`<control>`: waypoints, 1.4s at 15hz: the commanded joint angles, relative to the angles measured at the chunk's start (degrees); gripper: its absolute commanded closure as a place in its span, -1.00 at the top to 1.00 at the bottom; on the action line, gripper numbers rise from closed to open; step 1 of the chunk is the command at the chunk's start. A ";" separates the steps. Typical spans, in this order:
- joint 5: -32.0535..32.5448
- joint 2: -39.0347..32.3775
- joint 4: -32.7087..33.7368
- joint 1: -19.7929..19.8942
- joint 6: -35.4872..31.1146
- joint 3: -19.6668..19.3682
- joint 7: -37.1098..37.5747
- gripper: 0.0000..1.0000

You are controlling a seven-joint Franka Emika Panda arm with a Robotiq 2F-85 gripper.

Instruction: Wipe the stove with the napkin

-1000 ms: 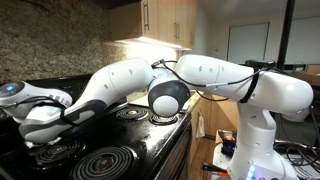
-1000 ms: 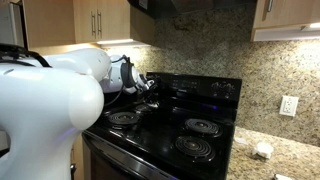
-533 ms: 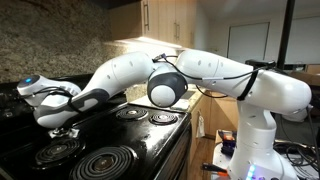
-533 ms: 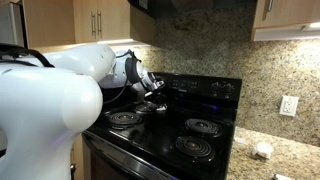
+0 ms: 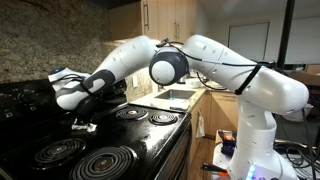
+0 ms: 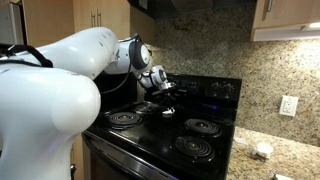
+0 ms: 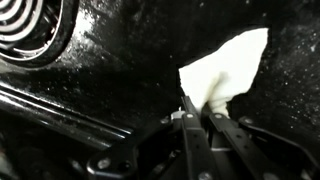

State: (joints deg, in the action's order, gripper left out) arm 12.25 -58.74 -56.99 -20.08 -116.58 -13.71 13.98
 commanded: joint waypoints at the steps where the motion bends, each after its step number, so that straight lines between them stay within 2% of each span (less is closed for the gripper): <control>1: -3.48 8.73 -13.58 0.60 -2.09 1.31 3.24 -0.84; 2: -1.96 10.27 -15.47 2.07 -1.96 3.75 4.85 -0.84; 8: -4.02 18.40 -29.16 4.80 -6.04 9.17 6.29 -0.84; 11: -4.26 21.90 -36.46 5.46 -11.25 11.09 5.86 -0.84; 14: -3.63 24.92 -42.82 5.75 -16.09 11.42 5.55 -0.84; 17: -2.45 25.07 -43.44 5.42 -17.85 10.86 5.78 -0.84; 21: -0.82 23.84 -40.57 4.58 -16.56 10.82 5.12 -0.84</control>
State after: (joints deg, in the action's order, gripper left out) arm 10.02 -34.94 -96.44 -15.50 -132.68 -3.69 19.37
